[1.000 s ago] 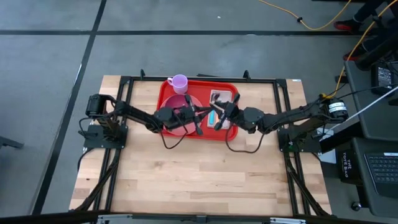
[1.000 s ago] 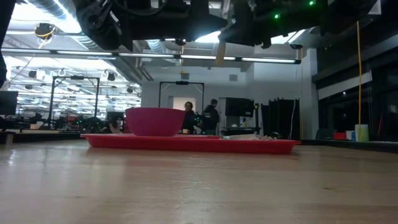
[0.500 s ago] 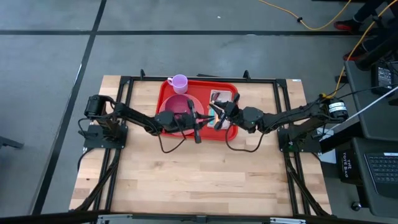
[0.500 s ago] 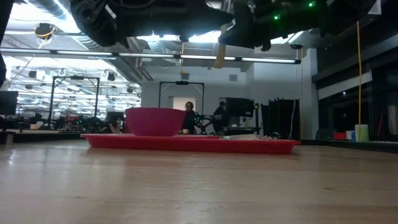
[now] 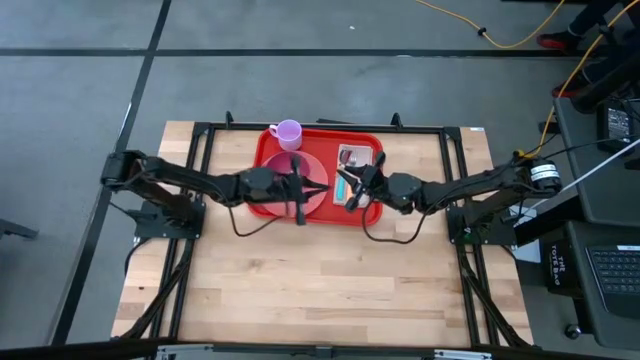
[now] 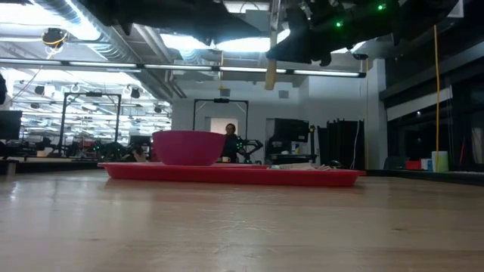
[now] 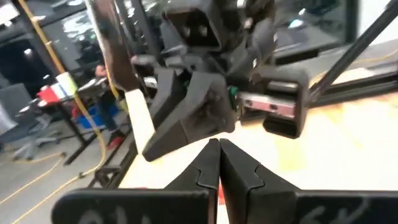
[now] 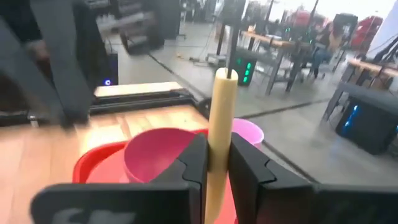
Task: Set up tray
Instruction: Put the yellow knife on the light brown napkin
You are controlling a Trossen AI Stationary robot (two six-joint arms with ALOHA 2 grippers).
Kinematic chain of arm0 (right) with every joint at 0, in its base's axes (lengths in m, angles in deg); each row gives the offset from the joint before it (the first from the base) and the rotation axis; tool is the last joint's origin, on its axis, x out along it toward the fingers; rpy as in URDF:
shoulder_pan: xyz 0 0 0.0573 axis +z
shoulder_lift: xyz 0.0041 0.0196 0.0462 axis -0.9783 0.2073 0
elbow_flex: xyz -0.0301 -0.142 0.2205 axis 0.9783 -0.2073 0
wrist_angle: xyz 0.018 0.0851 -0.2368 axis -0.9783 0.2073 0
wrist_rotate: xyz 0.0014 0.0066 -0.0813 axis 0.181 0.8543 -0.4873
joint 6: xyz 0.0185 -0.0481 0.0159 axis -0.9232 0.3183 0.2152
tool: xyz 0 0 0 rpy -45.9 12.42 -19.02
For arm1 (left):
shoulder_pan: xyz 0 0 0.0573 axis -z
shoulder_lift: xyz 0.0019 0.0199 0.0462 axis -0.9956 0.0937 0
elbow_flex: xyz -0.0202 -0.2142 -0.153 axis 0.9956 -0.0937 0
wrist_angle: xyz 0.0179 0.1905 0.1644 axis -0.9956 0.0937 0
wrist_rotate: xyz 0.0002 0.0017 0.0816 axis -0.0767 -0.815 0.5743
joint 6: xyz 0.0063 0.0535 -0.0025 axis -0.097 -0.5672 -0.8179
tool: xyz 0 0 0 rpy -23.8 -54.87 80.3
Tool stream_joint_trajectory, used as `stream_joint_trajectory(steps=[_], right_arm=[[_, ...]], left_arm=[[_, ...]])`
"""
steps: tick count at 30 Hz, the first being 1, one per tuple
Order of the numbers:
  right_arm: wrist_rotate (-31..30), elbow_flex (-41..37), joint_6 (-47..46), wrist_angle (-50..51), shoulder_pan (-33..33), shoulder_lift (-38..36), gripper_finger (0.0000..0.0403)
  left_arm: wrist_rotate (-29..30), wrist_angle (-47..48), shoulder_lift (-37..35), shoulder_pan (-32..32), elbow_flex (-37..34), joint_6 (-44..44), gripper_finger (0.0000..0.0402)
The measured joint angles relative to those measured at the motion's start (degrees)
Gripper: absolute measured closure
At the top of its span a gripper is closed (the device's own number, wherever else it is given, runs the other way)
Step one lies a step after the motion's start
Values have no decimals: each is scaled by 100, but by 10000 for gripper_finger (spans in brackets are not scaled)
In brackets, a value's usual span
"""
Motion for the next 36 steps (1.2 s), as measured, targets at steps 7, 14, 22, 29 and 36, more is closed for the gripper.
stream_joint_trajectory(steps=[7,14,22,29,36], right_arm=[[231,-4,-716,1128,0,-536,358],[1168,-2,-1473,2628,-7,-1194,358],[1208,0,-2862,3622,-12,-1332,358],[1415,0,-4382,4356,-83,-1328,358],[1715,0,-5508,4538,-307,-1327,358]], left_arm=[[-613,-103,-983,-522,-926,338,401],[-752,-520,-1830,-711,-1876,616,399],[-798,-489,-2514,-712,-2438,614,398],[-783,-491,-2617,-712,-2575,605,398],[-757,-531,-2617,-712,-2572,607,398]])
